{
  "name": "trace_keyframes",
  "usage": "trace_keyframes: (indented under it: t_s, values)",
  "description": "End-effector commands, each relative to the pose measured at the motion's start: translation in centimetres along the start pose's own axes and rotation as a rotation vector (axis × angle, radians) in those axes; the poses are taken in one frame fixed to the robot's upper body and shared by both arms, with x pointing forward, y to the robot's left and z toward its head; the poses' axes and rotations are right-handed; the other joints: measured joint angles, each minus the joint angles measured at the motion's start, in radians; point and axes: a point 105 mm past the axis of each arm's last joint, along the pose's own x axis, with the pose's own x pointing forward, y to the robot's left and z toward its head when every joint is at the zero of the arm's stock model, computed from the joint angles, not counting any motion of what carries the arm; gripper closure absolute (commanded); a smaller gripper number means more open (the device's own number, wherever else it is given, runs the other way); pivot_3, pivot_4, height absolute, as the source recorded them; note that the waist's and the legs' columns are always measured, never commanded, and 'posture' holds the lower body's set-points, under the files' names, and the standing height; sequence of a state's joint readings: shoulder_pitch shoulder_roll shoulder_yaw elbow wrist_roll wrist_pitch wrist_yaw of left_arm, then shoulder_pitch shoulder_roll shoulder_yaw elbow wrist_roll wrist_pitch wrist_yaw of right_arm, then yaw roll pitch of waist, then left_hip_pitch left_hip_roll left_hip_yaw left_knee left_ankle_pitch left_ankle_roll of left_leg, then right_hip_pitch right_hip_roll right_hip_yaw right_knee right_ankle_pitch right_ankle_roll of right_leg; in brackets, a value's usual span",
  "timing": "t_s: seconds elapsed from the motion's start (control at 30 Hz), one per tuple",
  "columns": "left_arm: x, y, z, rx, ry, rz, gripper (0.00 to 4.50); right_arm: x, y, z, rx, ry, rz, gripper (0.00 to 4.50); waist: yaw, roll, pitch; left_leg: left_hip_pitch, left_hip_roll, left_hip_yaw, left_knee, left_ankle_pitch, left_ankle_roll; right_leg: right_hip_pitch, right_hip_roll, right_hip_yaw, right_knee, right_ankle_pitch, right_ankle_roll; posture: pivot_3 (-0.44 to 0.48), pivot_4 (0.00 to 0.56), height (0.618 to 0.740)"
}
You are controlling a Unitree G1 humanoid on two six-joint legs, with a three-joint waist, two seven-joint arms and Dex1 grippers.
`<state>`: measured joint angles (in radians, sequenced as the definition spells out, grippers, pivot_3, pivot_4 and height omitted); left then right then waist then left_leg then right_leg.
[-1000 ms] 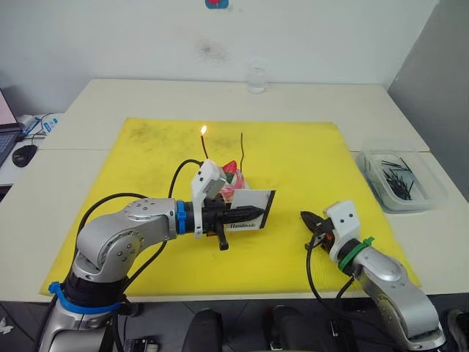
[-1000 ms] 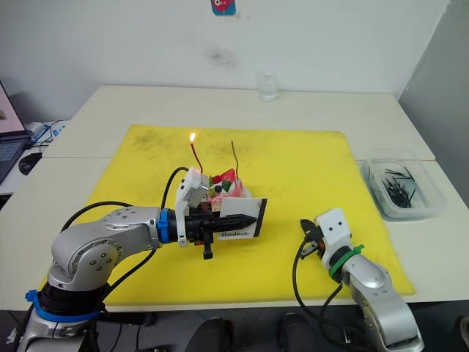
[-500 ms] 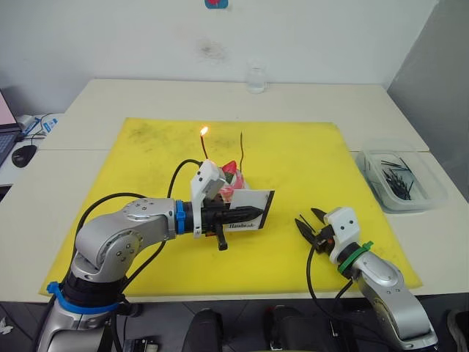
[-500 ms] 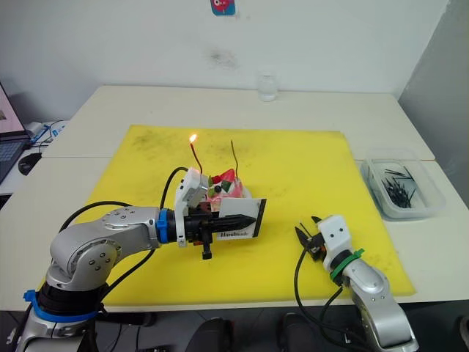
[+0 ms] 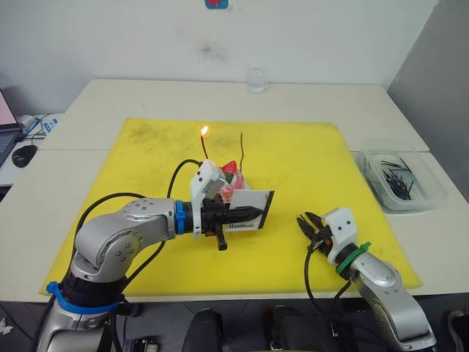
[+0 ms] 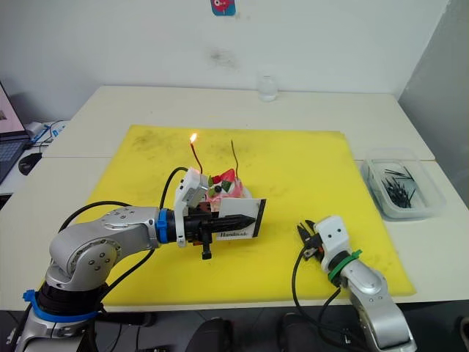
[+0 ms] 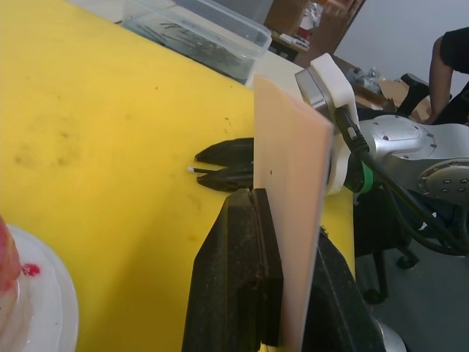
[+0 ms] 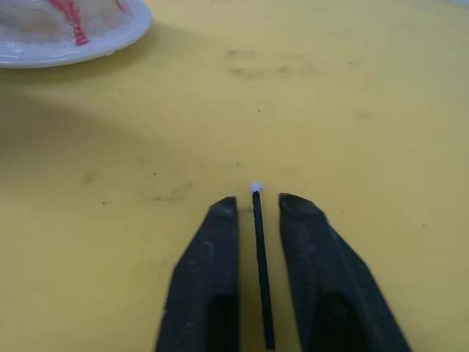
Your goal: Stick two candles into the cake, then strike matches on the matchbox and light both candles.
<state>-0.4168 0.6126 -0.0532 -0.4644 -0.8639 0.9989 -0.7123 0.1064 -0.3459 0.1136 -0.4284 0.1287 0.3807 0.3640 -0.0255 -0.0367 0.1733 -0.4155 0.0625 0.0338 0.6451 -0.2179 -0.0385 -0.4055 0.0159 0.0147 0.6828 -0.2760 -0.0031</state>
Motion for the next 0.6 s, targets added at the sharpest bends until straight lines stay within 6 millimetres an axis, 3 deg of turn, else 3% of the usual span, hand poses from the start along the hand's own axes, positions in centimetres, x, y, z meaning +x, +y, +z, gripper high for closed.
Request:
trace_keyframes:
  t_s: [0.03,0.17,0.3,0.5,0.6]
  values:
    - [-0.1,-0.5,0.7,0.032,-0.015,-0.02,4.5,-0.2,0.3,-0.5,0.003,0.027,-0.003,4.47,0.0,0.0,0.0,0.0,0.0,0.0,0.0,0.0,0.0,0.0,0.0,0.0,0.0,0.0,0.0,0.0,0.15,0.729]
    - [-0.1,-0.5,0.7,0.029,-0.017,-0.02,4.5,-0.2,0.3,-0.1,0.005,0.019,-0.008,4.47,0.0,0.0,0.0,0.0,0.0,0.0,0.0,0.0,0.0,0.0,0.0,0.0,0.0,0.0,0.0,0.0,0.15,0.729]
    - [0.0,-0.4,0.9,0.007,-0.035,-0.018,4.5,-0.2,0.3,1.8,-0.004,-0.043,0.001,4.47,0.0,0.0,0.0,0.0,0.0,0.0,0.0,0.0,0.0,0.0,0.0,0.0,0.0,0.0,0.0,0.0,0.15,0.729]
    - [0.6,0.2,1.6,-0.069,-0.075,-0.022,4.5,-2.1,1.4,8.6,-0.165,-0.189,0.147,4.47,0.0,0.0,0.0,0.0,0.0,0.0,0.0,0.0,0.0,0.0,0.0,0.0,0.0,0.0,0.0,0.0,0.15,0.729]
    - [1.2,0.5,2.3,-0.1,-0.093,-0.034,4.5,-3.2,2.6,10.6,-0.308,-0.199,0.276,4.47,0.001,0.0,0.0,0.0,-0.001,-0.001,0.001,0.0,0.0,0.0,0.0,-0.001,0.0,0.0,0.001,0.0,0.15,0.729]
